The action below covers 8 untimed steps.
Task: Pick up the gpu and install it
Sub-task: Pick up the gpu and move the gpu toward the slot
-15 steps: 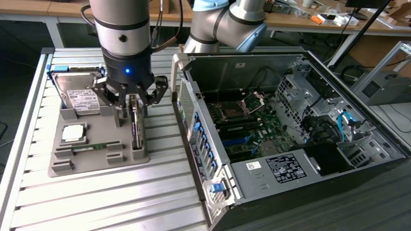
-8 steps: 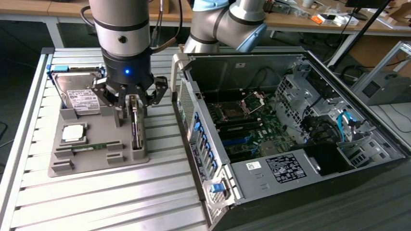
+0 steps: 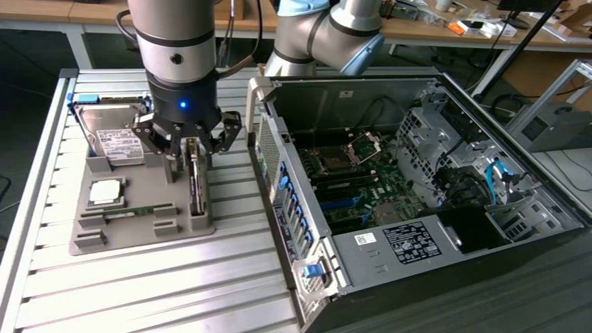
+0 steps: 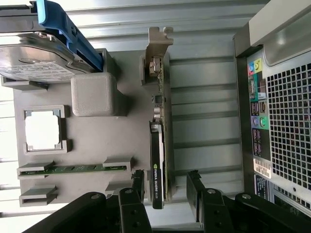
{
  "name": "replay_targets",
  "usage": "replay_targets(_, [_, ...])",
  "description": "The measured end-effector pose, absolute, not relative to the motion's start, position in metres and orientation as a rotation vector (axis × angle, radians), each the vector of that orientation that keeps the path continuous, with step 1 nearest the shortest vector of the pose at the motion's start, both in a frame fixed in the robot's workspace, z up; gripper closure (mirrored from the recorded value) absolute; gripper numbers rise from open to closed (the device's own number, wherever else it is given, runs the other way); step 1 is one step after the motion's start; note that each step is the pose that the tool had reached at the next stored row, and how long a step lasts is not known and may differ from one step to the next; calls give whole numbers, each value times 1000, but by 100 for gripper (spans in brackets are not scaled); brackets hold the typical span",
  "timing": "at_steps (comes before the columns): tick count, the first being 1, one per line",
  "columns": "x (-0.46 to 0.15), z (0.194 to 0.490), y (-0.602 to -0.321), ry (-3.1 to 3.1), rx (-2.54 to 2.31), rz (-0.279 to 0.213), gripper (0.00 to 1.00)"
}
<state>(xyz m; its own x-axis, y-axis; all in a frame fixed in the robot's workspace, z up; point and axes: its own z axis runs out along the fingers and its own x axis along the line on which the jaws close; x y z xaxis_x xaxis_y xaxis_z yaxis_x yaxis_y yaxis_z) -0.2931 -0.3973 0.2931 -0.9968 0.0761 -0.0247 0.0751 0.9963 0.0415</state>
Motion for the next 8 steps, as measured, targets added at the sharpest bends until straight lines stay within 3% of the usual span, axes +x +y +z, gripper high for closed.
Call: replay_targets(8, [-293,287,-397,3112,118,63,52])
